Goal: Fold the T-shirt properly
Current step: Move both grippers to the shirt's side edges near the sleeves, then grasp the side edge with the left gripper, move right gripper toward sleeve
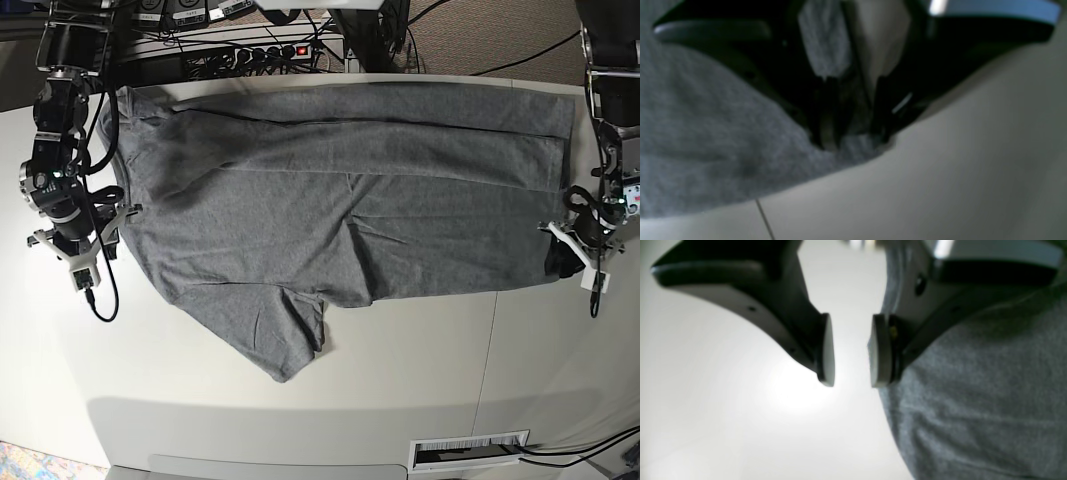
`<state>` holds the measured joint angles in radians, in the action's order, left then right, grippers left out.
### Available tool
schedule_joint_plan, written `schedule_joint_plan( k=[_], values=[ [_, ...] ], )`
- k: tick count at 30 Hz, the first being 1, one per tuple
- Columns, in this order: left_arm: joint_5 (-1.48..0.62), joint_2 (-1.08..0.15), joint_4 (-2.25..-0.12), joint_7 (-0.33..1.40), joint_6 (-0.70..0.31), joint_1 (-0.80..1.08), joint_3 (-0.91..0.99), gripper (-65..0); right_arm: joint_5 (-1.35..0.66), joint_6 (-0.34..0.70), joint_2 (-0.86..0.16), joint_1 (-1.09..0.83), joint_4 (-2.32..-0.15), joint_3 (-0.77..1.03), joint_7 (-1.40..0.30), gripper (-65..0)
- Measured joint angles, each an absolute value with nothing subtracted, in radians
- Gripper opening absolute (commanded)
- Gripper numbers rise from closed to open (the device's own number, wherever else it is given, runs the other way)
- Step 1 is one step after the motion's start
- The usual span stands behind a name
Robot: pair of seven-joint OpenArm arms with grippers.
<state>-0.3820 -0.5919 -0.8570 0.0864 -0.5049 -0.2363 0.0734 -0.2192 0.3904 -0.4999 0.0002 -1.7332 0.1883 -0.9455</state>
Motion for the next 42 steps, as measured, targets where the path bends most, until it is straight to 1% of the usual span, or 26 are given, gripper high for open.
schedule_joint_plan(
  k=[4,5,8,10,11,12,14,15,17,21,22,25,27,31,34,42],
  values=[
    [-0.352,-0.588,-0.855,0.079,-0.505,-0.240,0.073,-46.2,-0.215,0.390,-0.527,0.001,-1.732,0.188,-0.944,-45.9],
    [-0.352,-0.587,-0.855,0.079,-0.505,-0.241,0.073,-47.4,-0.216,0.390,-0.528,0.001,-1.732,0.188,-0.937,-45.9],
    [-0.352,-0.587,-0.855,0.079,-0.520,-0.241,0.073,-55.5,-0.219,0.390,-0.527,0.001,-1.732,0.188,-0.921,-45.9],
    [-0.352,-0.587,-0.855,0.079,-0.535,-0.241,0.073,-56.6,-0.219,0.390,-0.528,0.000,-1.732,0.188,-0.906,-45.9],
    [-0.352,-0.588,-0.855,0.079,-0.548,-0.241,0.073,-56.0,-0.219,0.390,-0.528,0.001,-1.732,0.188,-0.899,-45.9],
    [-0.352,-0.588,-0.855,0.079,-0.567,-0.242,0.073,-53.6,-0.219,0.390,-0.527,0.001,-1.732,0.188,-0.896,-45.9],
    [-0.344,-0.594,-0.855,0.090,-0.612,-0.250,0.073,-46.4,-0.219,0.390,-0.527,0.001,-1.732,0.188,-0.888,-45.9],
    [-0.341,-0.597,-0.855,0.094,-0.612,-0.257,0.073,-43.7,-0.219,0.390,-0.527,0.001,-1.732,0.188,-0.885,-45.9],
    [-0.342,-0.602,-0.855,0.097,-0.599,-0.276,0.073,-41.3,-0.218,0.390,-0.527,0.001,-1.732,0.188,-0.885,-45.9],
    [-0.345,-0.614,-0.855,0.090,-0.573,-0.308,0.073,-41.3,-0.218,0.390,-0.527,0.001,-1.732,0.188,-0.885,-45.9],
    [-0.344,-0.615,-0.855,0.090,-0.543,-0.309,0.073,-41.3,-0.218,0.390,-0.527,0.001,-1.732,0.188,-0.885,-45.9],
    [-0.334,-0.615,-0.855,0.090,-0.502,-0.311,0.073,-41.3,-0.219,0.390,-0.527,0.001,-1.732,0.188,-0.885,-45.9],
    [-0.297,-0.612,-0.855,0.090,-0.501,-0.310,0.073,-41.3,-0.218,0.390,-0.527,0.001,-1.732,0.188,-0.885,-45.9],
    [-0.295,-0.593,-0.852,0.098,-0.506,-0.293,0.073,-41.3,-0.218,0.390,-0.527,0.001,-1.732,0.188,-0.885,-45.9],
    [-0.270,-0.594,-0.850,0.135,-0.500,-0.291,0.073,-41.3,-0.219,0.390,-0.527,0.001,-1.732,0.188,-0.894,-45.9],
    [-0.276,-0.593,-0.817,0.125,-0.501,-0.297,0.074,-41.6,-0.219,0.390,-0.527,0.001,-1.732,0.188,-0.897,-45.9]
  ],
)
